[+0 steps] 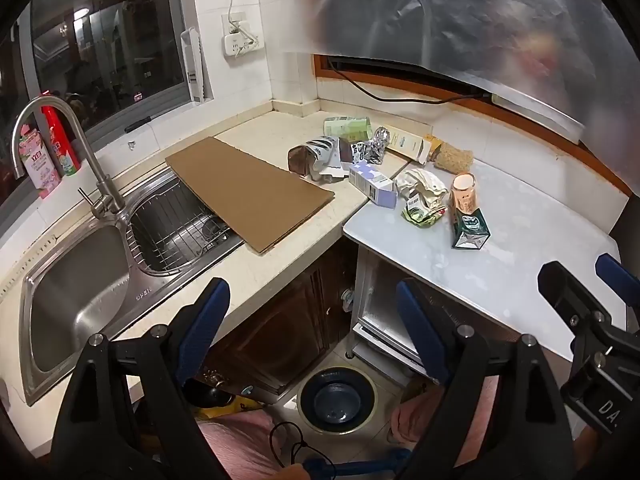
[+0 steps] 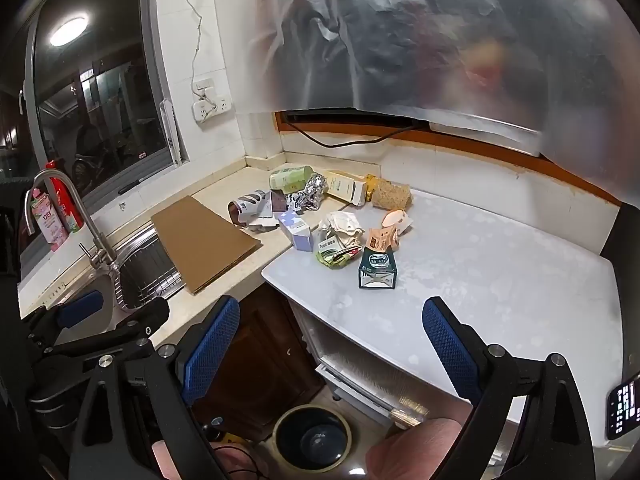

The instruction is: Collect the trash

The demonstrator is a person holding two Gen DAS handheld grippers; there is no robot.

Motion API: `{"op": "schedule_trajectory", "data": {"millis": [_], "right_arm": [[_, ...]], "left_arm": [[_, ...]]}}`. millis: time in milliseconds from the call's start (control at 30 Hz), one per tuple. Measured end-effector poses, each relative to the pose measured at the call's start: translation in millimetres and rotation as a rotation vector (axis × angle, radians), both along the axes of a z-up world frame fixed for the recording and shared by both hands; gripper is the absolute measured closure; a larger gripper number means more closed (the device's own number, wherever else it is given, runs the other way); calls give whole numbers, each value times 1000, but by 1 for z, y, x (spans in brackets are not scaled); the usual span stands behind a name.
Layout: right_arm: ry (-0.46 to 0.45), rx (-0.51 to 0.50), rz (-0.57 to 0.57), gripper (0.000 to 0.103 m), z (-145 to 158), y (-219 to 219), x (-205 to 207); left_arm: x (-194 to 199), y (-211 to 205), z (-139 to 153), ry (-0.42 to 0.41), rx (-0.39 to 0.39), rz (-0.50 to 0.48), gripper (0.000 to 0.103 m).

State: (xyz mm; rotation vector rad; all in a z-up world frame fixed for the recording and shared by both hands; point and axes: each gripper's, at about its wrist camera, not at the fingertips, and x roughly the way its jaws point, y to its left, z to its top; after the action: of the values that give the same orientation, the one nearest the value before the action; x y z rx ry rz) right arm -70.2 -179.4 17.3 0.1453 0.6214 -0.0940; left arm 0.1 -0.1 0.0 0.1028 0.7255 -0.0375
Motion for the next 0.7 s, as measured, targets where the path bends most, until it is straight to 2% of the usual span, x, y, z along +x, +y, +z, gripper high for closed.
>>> {"op": "schedule_trajectory", "data": {"millis": [700], "right_arm": [[5, 2, 0, 9, -3, 3, 3]], "left_arm": [[0, 0, 0, 4, -5, 0, 19]]}}
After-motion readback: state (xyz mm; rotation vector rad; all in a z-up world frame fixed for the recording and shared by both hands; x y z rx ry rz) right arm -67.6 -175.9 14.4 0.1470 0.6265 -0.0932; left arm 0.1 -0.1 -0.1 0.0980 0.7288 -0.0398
